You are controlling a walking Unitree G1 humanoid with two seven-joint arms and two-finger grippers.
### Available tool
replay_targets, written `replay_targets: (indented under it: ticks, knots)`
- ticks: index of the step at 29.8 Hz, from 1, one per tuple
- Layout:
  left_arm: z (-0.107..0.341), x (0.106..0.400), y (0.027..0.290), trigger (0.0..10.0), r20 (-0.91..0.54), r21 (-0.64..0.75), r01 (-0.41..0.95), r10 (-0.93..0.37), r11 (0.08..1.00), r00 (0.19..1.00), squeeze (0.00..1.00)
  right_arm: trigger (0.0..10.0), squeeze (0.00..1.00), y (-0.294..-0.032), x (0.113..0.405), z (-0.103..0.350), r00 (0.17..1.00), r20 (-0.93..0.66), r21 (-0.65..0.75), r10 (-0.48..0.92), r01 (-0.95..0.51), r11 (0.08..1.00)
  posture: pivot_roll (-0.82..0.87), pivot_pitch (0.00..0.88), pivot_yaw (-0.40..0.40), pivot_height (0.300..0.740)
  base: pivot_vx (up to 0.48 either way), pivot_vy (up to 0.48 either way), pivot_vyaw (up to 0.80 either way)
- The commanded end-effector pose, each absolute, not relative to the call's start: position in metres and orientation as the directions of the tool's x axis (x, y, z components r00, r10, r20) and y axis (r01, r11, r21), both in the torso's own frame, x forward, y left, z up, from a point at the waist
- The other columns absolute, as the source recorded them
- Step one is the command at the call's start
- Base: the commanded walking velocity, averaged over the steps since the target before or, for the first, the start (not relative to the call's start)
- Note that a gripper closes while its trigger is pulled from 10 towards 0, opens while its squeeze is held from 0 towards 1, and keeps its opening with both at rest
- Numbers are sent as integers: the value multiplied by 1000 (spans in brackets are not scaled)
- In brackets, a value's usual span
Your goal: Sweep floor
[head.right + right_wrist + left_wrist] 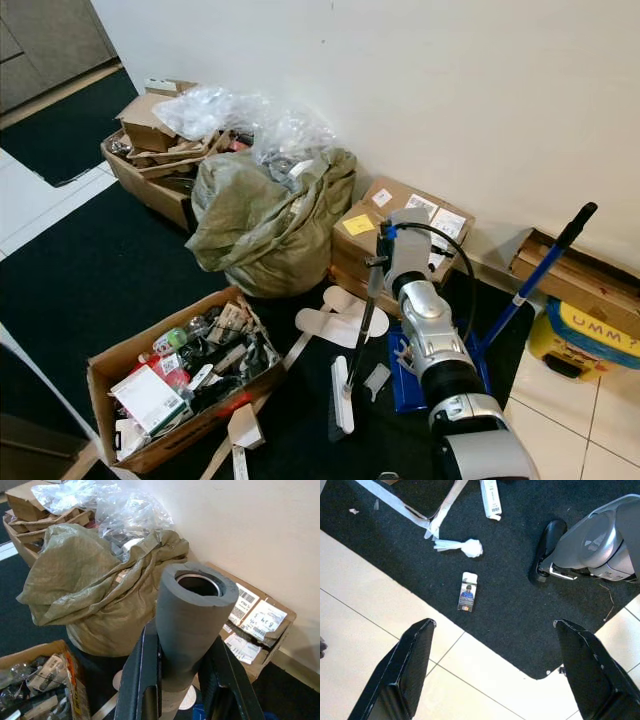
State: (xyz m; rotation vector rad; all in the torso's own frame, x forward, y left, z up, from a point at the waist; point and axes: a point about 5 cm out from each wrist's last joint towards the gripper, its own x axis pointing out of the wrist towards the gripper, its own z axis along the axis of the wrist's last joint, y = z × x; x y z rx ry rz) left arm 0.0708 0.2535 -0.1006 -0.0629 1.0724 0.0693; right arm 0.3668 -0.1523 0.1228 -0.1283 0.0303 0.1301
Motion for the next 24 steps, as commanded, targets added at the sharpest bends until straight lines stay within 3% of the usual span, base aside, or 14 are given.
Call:
replay_targets:
  ticks: [1, 14, 24]
  knots:
    - [-100, 61, 262, 10000, -890, 0, -110, 50, 994, 453, 0, 10000, 0, -160, 367, 121, 993, -46, -232, 108, -116, 966, 18, 263, 42, 740, 0, 0, 0]
    - [-99, 65, 264, 10000, -886, 0, -146, 68, 989, 459, 0, 10000, 0, -186, 378, 152, 997, 31, -412, 77, -58, 909, 1, 280, 46, 740, 0, 0, 0]
    - [-99, 70, 261, 10000, -880, -2, -145, 67, 989, 470, 0, 10000, 0, -214, 386, 185, 994, 106, -562, 35, 31, 826, -1, 241, 41, 740, 0, 0, 0]
